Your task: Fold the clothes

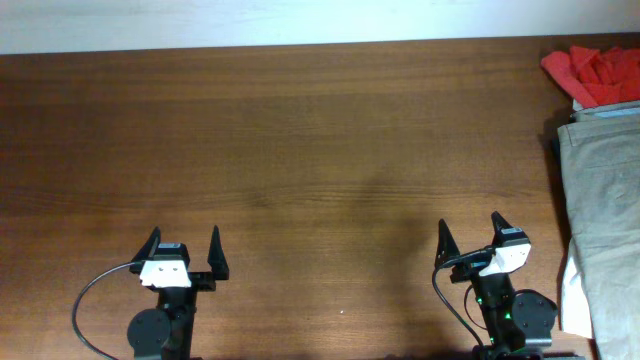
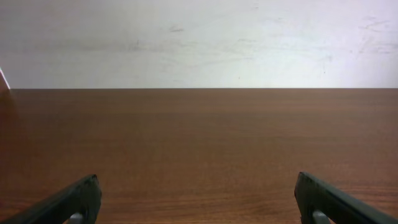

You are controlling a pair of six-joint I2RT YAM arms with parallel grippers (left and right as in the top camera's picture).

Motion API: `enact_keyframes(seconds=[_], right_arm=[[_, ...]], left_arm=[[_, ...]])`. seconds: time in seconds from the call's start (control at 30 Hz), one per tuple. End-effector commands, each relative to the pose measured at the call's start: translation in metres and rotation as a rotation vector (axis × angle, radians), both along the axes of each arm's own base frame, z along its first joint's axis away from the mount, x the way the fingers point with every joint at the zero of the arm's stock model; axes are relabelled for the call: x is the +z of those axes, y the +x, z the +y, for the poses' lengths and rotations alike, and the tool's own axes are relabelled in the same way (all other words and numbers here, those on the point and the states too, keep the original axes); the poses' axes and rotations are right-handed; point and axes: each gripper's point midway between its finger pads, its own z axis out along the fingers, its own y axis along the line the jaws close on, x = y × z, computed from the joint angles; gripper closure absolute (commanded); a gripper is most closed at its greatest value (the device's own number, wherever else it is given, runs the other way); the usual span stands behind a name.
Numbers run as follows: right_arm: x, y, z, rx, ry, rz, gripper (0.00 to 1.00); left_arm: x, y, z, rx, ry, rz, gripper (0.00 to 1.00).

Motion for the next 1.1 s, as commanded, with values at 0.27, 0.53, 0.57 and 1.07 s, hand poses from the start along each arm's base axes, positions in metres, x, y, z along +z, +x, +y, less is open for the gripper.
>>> enact_keyframes(seconds=[0.27,0.53,0.57,1.07], right_arm=[[-0.003,0.000,0.001,0.001,0.003,0.007,0.01],[-0.003,0.000,0.001,0.001,0.003,0.007,0.01],[-0.003,0.000,0.001,0.001,0.003,0.007,0.01],[0.020,-0.024,0.067,0.410,0.255,0.000,0.01]], left_arm=[[-0.003,0.000,0.003,0.013,-0.001,0.004,0.01],[-0.003,0.000,0.003,0.013,-0.001,0.004,0.01],[-0.003,0.000,0.003,0.013,-0.001,0.004,0.01],[-0.003,0.000,0.003,0.013,-0.001,0.004,0.01]])
